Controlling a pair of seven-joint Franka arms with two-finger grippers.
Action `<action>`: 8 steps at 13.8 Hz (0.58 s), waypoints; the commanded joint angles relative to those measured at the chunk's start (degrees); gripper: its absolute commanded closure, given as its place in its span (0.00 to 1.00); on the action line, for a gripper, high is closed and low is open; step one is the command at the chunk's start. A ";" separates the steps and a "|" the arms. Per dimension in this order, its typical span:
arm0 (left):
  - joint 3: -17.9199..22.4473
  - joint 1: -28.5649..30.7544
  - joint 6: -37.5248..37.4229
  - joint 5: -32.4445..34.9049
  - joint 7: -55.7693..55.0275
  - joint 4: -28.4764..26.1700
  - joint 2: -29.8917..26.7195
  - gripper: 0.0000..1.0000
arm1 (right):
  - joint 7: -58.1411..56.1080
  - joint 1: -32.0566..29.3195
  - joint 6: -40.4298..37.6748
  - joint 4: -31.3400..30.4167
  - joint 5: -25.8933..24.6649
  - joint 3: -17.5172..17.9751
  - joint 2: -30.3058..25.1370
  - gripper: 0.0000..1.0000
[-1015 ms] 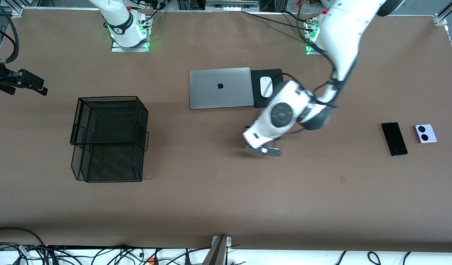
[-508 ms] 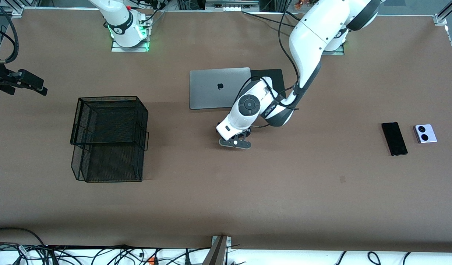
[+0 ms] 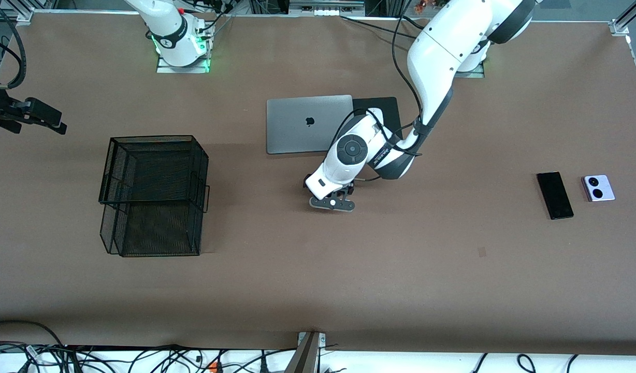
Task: Place phones with both arms
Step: 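Carry the flip phone beside the laptop and open the left gripper, then reach the right gripper to the flip phone while the left gripper reaches the tall phone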
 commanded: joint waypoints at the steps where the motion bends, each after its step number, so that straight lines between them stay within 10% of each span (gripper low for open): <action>1: 0.75 1.01 -5.69 0.32 -0.67 0.36 -4.24 0.00 | -0.60 0.43 -0.05 0.50 -0.19 -0.21 0.11 0.00; 8: 1.28 15.23 -36.62 10.74 2.05 0.98 -15.50 0.00 | 2.72 6.99 4.42 0.50 0.68 0.23 5.11 0.00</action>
